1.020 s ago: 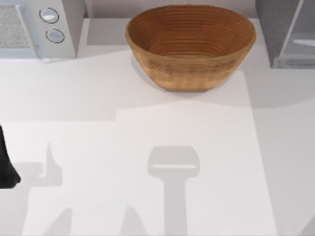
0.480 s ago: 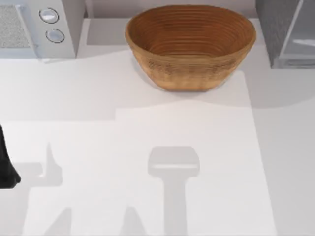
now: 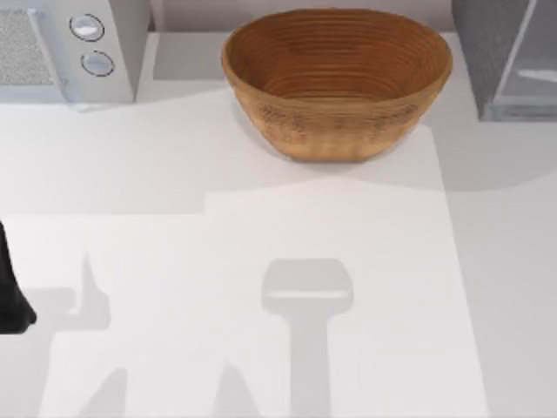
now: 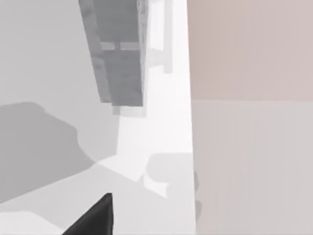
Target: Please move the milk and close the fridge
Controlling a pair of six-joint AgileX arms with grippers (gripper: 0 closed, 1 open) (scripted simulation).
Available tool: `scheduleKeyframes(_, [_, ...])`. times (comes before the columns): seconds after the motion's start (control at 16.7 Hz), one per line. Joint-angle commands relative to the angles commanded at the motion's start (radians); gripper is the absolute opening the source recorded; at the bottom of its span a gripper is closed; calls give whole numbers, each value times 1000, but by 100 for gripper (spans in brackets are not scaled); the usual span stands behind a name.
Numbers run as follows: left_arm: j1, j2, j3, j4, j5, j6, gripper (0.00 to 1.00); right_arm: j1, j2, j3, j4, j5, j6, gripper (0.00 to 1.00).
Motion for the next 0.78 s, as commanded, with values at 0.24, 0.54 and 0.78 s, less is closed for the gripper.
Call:
scheduleKeyframes(0.24, [0, 0, 0, 0, 0, 0, 100, 16, 0, -3, 8, 4, 14, 100])
scheduleKeyframes(0.54, [0, 0, 0, 0, 0, 0, 100, 198, 27, 14, 176, 35, 226, 100])
scheduleKeyframes(0.78, [0, 0, 0, 0, 0, 0, 100, 421, 46, 29, 426, 82, 538, 100])
